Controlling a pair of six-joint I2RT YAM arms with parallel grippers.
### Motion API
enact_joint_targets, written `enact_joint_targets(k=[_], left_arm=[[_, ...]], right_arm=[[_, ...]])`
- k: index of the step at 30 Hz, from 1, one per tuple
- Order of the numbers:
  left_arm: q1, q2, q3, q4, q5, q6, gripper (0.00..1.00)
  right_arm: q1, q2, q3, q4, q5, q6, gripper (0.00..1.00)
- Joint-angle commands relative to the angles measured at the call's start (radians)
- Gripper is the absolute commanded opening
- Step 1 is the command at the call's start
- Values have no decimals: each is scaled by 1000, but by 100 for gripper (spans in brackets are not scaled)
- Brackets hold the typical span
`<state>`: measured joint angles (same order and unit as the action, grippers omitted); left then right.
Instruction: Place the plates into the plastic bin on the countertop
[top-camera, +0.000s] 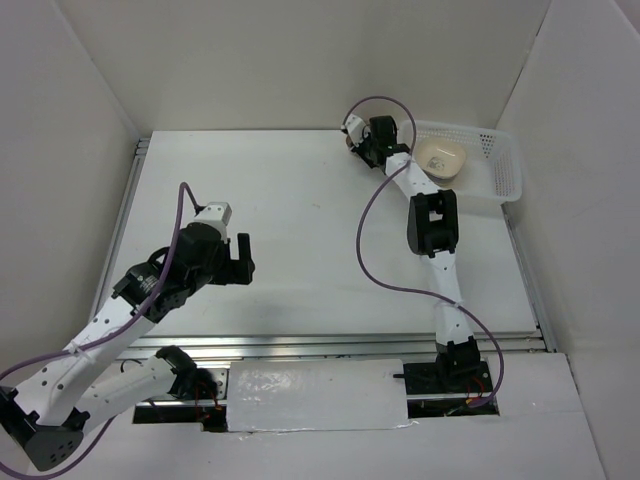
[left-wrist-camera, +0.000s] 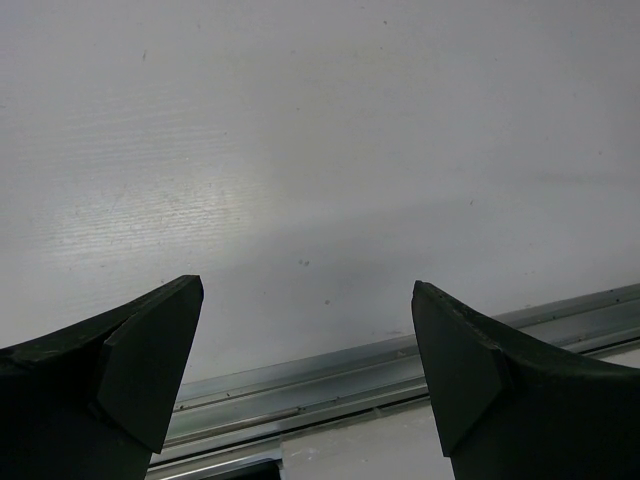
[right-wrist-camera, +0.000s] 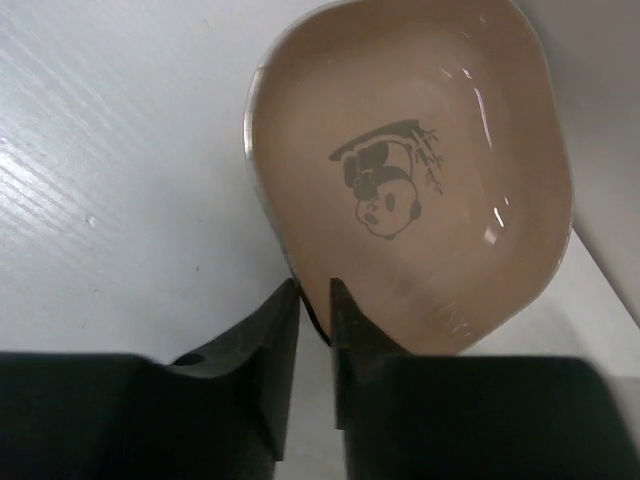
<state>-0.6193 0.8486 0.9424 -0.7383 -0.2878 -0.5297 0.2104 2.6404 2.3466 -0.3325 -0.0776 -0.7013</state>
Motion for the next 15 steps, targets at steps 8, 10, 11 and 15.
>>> enact_joint_targets(k=[8, 10, 11, 15], left_arm=[[4, -23, 4, 31, 6, 25, 99], [4, -28, 4, 34, 7, 27, 99], [4, -31, 3, 34, 7, 25, 99], [3, -45, 2, 34, -2, 23, 99]], right_arm=[[38, -83, -128, 50, -89, -47, 0], [70, -154, -171, 76, -129, -38, 0], [90, -210, -219, 95, -170, -40, 0], [174, -376, -306, 133, -301, -15, 0]])
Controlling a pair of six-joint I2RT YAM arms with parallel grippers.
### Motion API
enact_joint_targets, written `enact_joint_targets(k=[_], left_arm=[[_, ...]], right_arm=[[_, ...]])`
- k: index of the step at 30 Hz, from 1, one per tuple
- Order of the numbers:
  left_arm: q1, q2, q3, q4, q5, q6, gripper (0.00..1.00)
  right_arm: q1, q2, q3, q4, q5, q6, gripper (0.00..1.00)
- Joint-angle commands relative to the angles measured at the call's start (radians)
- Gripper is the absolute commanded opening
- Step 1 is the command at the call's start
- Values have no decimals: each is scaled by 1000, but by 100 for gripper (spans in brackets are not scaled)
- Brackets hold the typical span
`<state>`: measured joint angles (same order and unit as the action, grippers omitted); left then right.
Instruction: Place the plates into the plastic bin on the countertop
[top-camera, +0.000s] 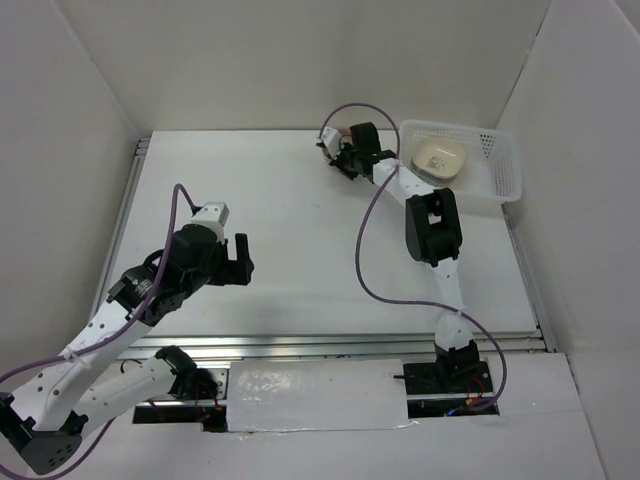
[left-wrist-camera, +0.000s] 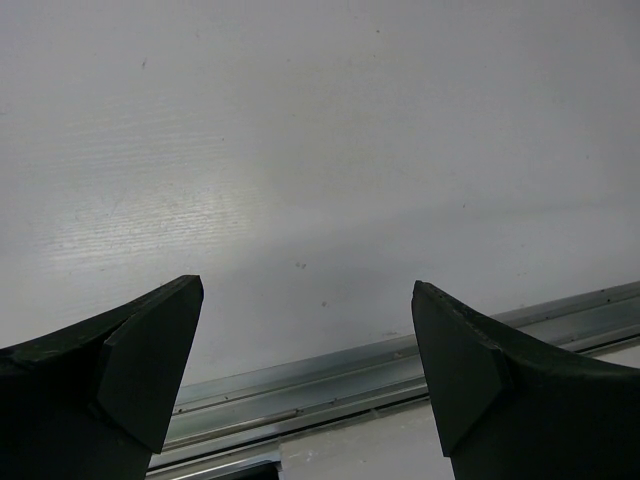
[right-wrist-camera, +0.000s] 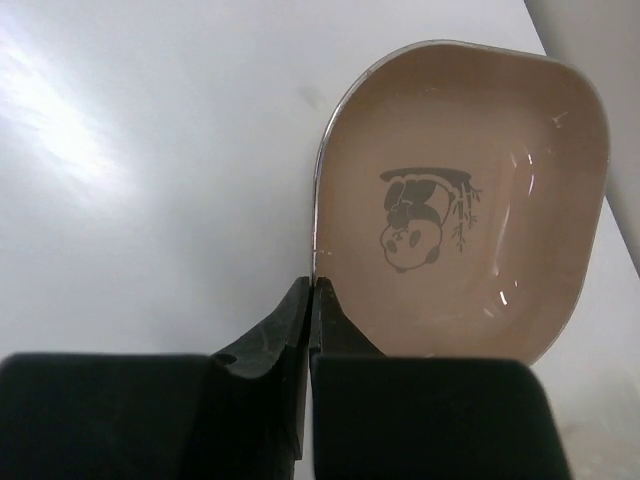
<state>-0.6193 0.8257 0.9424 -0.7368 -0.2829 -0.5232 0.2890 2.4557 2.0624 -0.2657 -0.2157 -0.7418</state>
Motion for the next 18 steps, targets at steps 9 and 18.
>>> enact_joint_targets(k=[9, 18], left_arm=[[4, -57, 6, 10, -72, -12, 99], [4, -89, -2, 17, -56, -17, 99]], right_arm=[[135, -430, 46, -20, 400, 447, 0], [-122, -394, 237, -369, 544, 967, 0]])
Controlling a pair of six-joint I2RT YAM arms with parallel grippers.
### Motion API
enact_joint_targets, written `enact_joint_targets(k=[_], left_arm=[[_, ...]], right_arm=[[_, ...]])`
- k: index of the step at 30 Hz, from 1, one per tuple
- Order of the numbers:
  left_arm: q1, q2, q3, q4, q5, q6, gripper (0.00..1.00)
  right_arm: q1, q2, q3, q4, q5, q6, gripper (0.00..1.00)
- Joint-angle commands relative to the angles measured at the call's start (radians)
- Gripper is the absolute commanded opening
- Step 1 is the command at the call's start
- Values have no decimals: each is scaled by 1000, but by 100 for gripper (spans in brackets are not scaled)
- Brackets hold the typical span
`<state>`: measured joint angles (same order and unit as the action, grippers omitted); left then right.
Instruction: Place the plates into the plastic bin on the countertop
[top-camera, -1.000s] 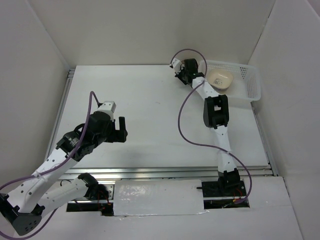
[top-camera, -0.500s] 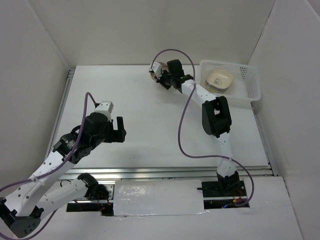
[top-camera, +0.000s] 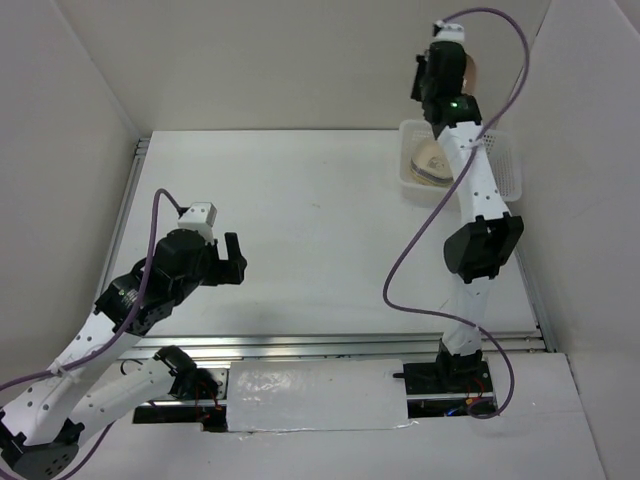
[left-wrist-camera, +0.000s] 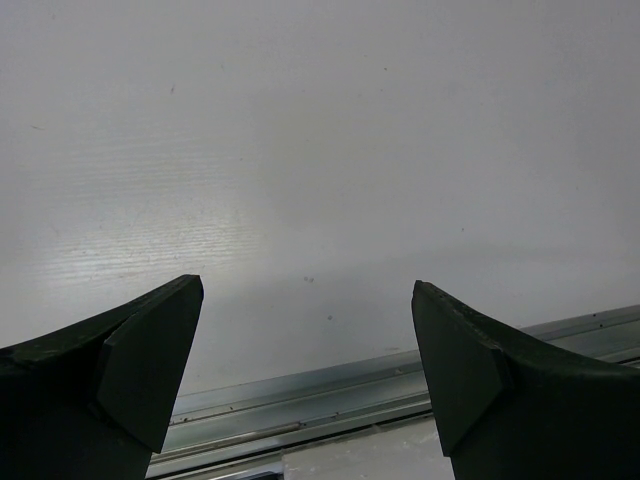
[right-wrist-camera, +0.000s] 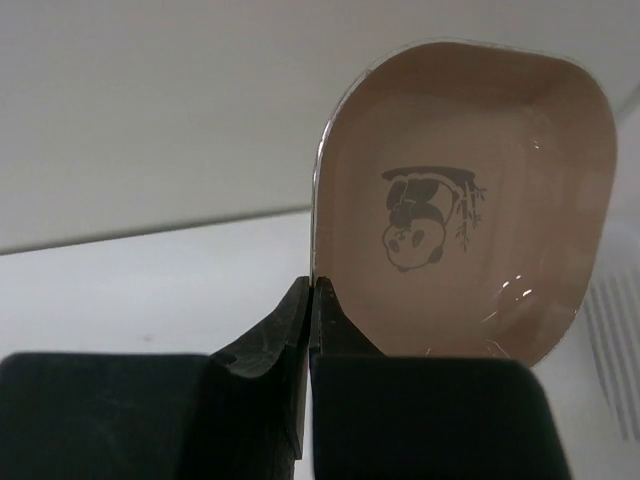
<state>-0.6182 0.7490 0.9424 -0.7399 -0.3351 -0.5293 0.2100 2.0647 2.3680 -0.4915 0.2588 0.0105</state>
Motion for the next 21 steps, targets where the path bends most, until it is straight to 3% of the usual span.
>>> enact_joint_targets(k=[1, 6, 21], left_arm=[[3, -14, -2, 20, -4, -9, 99], [3, -23, -7, 19, -13, -18, 99], [2, 10, -7, 16, -19, -23, 99]], right_arm=[[-91, -5, -93, -142, 48, 242, 0], [-188, 87, -85, -182, -87, 279, 0], [-228, 230, -29, -167, -86, 362, 0]])
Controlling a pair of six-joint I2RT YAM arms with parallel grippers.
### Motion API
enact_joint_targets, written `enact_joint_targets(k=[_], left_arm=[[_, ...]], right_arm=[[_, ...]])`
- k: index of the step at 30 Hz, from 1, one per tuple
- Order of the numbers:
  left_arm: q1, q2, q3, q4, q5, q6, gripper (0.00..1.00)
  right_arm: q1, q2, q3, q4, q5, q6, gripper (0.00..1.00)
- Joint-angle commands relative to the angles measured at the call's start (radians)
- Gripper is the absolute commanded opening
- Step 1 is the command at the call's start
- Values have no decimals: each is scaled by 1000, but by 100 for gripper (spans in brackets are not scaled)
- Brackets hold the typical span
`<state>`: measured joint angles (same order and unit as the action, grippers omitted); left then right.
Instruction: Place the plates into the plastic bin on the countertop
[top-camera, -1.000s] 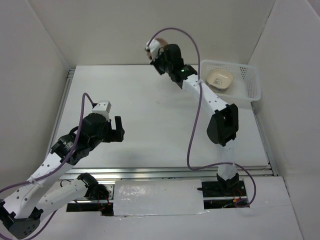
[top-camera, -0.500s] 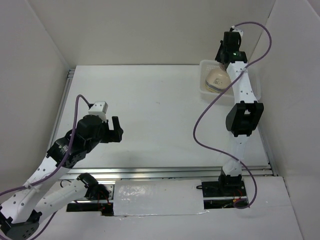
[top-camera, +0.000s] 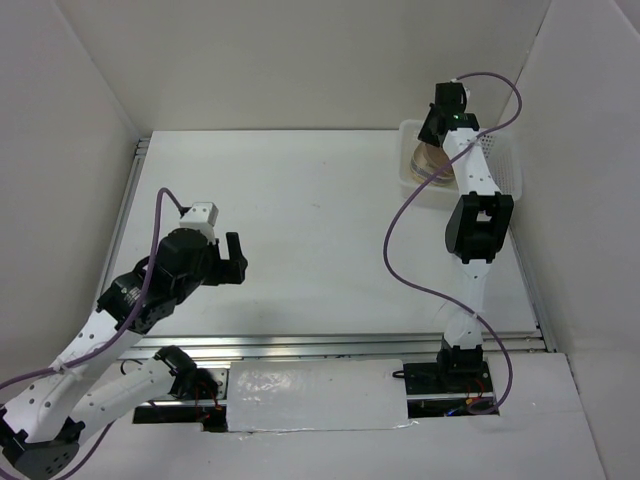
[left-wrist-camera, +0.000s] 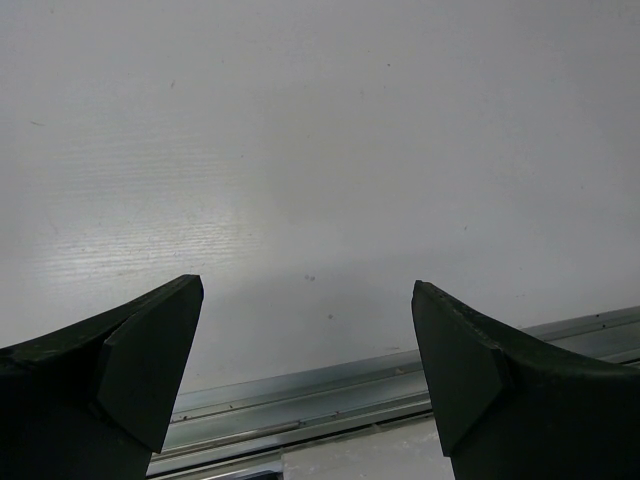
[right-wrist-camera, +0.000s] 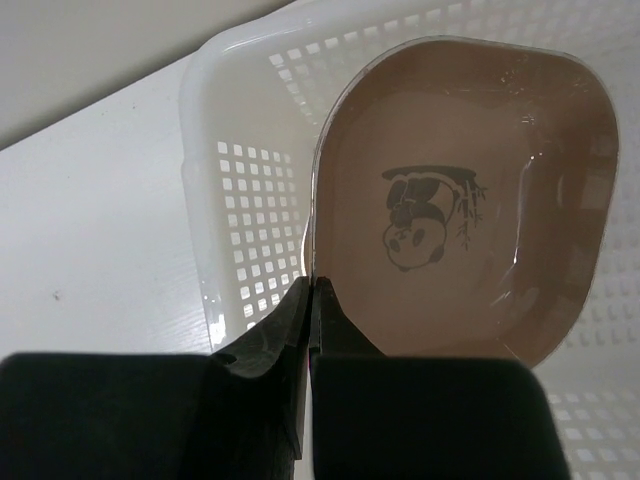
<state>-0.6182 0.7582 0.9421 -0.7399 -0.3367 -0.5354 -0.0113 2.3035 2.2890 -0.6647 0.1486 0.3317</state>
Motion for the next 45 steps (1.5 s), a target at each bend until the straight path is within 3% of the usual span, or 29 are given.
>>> enact_joint_targets(k=[1, 3, 6, 7, 11, 15, 17, 18, 19, 20, 22, 25, 27, 34, 36, 39, 45], left_arm=[[3, 1, -6, 16, -18, -17, 99], [3, 3, -6, 16, -18, -18, 99], [3, 1, -6, 17, -15, -17, 99], [3, 1, -8, 17, -16, -18, 99], [3, 4, -6, 13, -27, -24, 99], [5, 16, 12, -16, -102, -49, 99], [17, 61, 52, -56, -201, -99, 99], [44, 96, 72, -99, -220, -115, 99], [58, 113, 84, -119, -260, -145, 99], [96, 131, 119, -139, -272, -155, 99], [138, 158, 159, -153, -269, -161, 99], [212, 167, 207, -153, -248, -146, 99], [255, 158, 224, -144, -237, -132, 99], [328, 64, 201, -165, -239, -97, 99], [328, 6, 175, -164, -222, -98, 99], [334, -56, 159, -174, -206, -93, 99], [336, -108, 204, -277, -187, -110, 99]], right_arm=[[-6, -10, 49, -1, 35, 55, 0], [0, -18, 46, -6, 57, 59, 2], [7, -36, 53, -16, 55, 59, 68], [5, -45, 65, -19, 54, 56, 99], [48, -145, 75, -33, 81, 41, 100], [123, -413, -31, -82, 166, 4, 100], [192, -565, -321, -43, 193, 3, 100], [217, -740, -436, 53, 195, 1, 100], [256, -822, -662, 94, 187, 3, 100], [276, -980, -756, 150, 178, 22, 100], [333, -1113, -959, 159, 183, 47, 100], [414, -1414, -1165, 117, 239, 104, 100], [444, -1528, -1290, 94, 243, 133, 100], [494, -1953, -1389, -163, 201, 206, 100], [533, -2065, -1386, -170, 171, 244, 100], [580, -2133, -1349, -173, 149, 204, 100], [605, -2110, -1300, -237, 160, 216, 100]])
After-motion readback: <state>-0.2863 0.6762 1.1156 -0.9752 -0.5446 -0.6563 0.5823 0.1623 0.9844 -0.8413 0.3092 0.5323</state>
